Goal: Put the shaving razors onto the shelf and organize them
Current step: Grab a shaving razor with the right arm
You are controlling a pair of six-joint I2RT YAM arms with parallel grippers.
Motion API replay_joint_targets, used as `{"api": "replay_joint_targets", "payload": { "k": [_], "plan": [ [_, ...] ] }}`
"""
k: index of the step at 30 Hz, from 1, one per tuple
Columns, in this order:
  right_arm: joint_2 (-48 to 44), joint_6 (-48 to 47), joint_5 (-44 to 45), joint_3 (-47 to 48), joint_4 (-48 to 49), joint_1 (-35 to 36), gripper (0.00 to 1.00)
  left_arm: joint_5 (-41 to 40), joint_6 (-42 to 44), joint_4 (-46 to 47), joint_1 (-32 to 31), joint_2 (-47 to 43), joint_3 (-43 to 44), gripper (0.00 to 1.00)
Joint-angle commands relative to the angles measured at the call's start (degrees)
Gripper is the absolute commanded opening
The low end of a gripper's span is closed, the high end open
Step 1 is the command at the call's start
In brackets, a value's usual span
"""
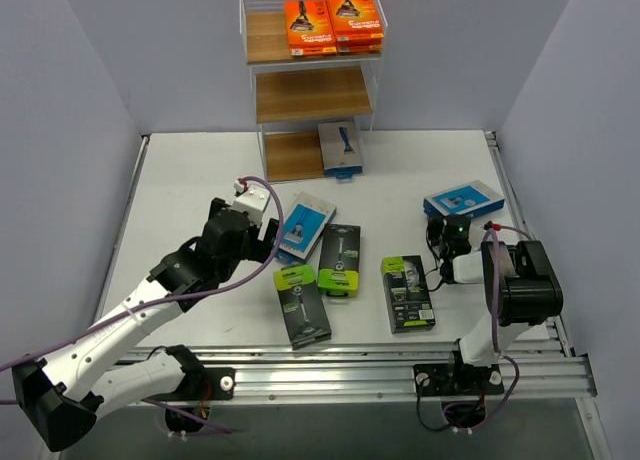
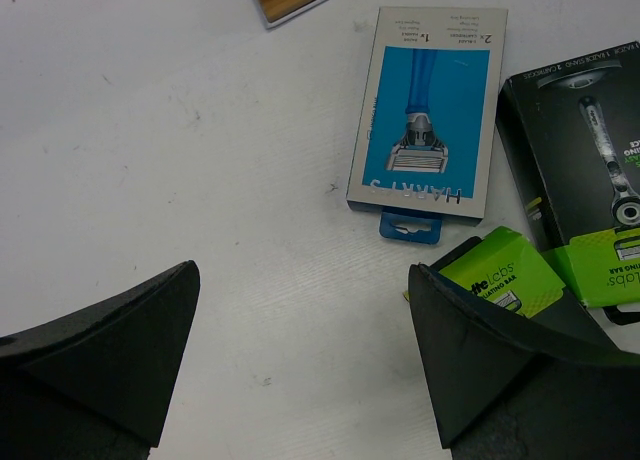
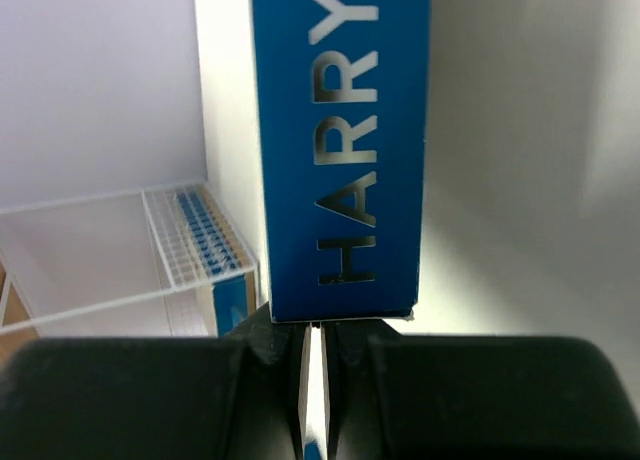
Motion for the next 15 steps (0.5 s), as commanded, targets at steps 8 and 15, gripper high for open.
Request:
{"api": "replay_joint_targets", "payload": {
  "k": [8, 15],
  "plan": [
    [-5.6, -6.7, -24.5, 7.0, -4.7, 0.7, 0.00, 0.5, -0.7, 0.8, -1.1, 1.3, 2.7, 0.95],
    [-15.9, -12.5, -37.3, 7.4, -13.4, 2.2, 0.00, -0.3, -0.7, 0.9, -2.3, 1.7, 2.4, 0.95]
  ]
}}
